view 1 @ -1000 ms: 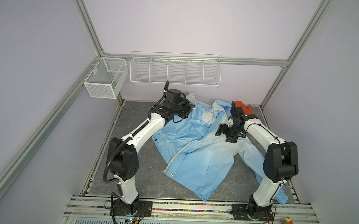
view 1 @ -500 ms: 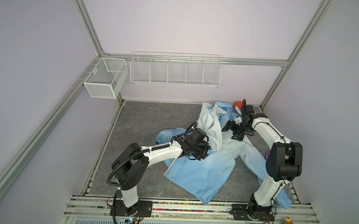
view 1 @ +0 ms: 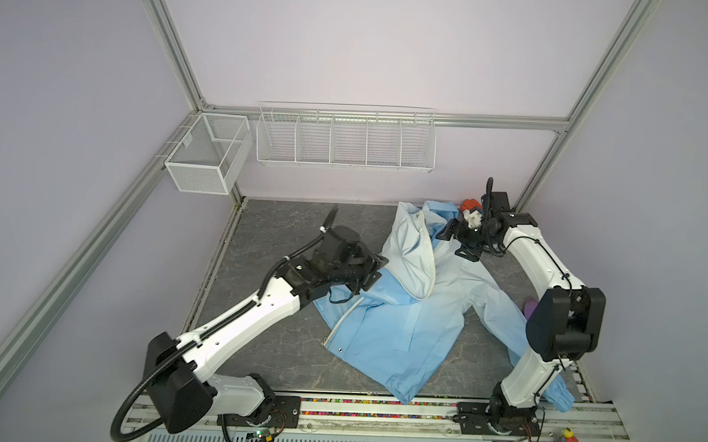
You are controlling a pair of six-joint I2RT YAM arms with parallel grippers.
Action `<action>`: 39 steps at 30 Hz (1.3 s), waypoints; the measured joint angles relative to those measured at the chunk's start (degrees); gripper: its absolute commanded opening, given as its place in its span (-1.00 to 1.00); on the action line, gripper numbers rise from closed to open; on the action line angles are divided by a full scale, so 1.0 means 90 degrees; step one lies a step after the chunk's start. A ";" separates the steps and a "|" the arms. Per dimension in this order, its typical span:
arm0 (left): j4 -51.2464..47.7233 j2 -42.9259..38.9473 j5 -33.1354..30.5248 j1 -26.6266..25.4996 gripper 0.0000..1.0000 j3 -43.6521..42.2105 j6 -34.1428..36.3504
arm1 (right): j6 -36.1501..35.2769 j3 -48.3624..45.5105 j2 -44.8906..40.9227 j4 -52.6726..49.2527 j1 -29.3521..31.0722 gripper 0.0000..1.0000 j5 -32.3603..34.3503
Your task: Zip up the jacket
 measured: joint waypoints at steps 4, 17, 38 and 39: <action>-0.0719 -0.0163 -0.0019 0.1217 -0.05 -0.0134 0.1304 | 0.0138 0.0459 0.0109 0.0272 0.0141 0.87 -0.0391; -0.1088 0.0724 0.0194 0.3762 -0.01 -0.0646 0.4573 | -0.0010 0.2574 0.1931 -0.0359 0.0532 0.61 -0.0622; 0.0576 0.3283 0.2319 0.4041 -0.03 0.0517 0.6137 | -0.0104 0.3135 0.2198 -0.0967 0.0532 -0.43 -0.0646; 0.0576 0.3398 0.2375 0.4041 0.03 0.0639 0.6215 | -0.0117 0.3135 0.2198 -0.0998 0.0532 -0.45 -0.0646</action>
